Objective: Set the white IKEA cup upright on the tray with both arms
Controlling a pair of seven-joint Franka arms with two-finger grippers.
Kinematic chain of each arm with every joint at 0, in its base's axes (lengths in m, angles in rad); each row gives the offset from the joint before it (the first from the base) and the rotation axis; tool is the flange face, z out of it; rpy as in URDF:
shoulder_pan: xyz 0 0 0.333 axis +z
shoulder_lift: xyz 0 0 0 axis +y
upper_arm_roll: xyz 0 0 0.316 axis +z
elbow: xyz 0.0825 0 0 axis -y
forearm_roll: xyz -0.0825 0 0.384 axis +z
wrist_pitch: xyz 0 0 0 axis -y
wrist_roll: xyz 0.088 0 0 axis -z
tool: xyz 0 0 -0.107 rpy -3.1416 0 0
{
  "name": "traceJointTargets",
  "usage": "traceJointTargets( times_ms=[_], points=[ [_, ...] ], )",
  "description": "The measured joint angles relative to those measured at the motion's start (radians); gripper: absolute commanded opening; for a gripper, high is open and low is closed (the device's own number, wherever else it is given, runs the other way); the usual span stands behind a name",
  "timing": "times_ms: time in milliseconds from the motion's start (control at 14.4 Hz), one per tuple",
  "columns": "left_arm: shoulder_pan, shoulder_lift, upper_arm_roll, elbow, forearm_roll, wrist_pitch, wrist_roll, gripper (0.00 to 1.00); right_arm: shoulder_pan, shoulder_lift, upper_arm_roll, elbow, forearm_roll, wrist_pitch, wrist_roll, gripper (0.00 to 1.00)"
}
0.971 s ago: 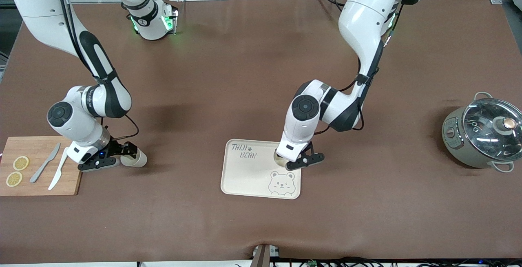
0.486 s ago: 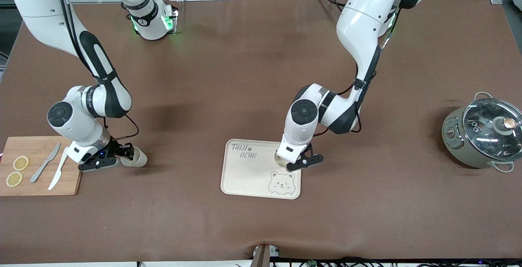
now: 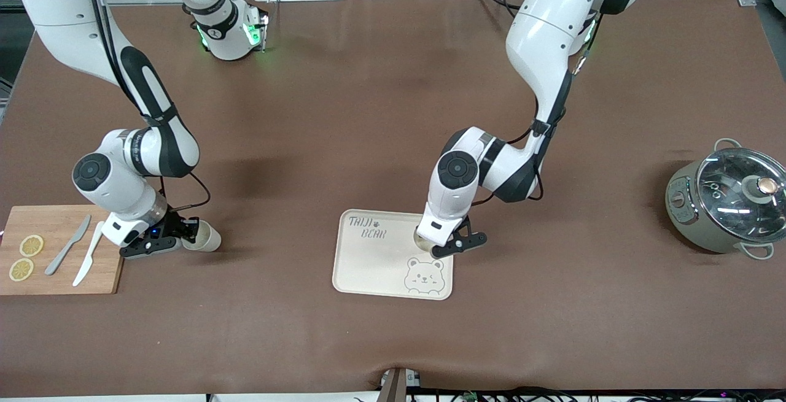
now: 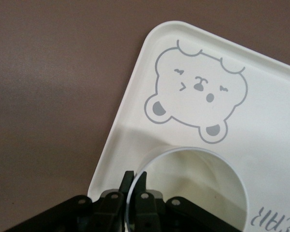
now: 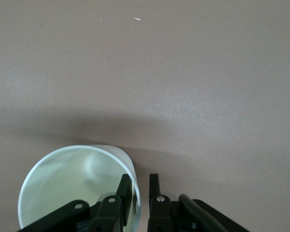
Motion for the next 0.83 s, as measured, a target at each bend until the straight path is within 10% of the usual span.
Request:
traceJointTargets(
  times_ms=[347, 416, 486, 833],
  points=[
    [0.000, 0.004, 0.000, 0.000, 0.000, 0.002, -0.008, 0.06, 0.005, -0.007, 0.006, 0.001, 0.002, -0.001, 0.000, 0.00],
    [0.000, 0.005, 0.000, 0.000, 0.000, 0.003, -0.008, 0.79, 0.005, -0.007, 0.006, 0.000, 0.002, 0.000, 0.000, 0.00],
    [0.000, 0.005, 0.000, 0.000, 0.000, 0.005, -0.008, 1.00, 0.005, -0.007, 0.006, 0.001, 0.002, 0.000, 0.000, 0.00],
    [0.000, 0.004, 0.000, 0.003, 0.000, 0.021, -0.029, 1.00, 0.005, -0.007, 0.005, 0.005, 0.002, 0.001, 0.000, 0.00]
  ],
)
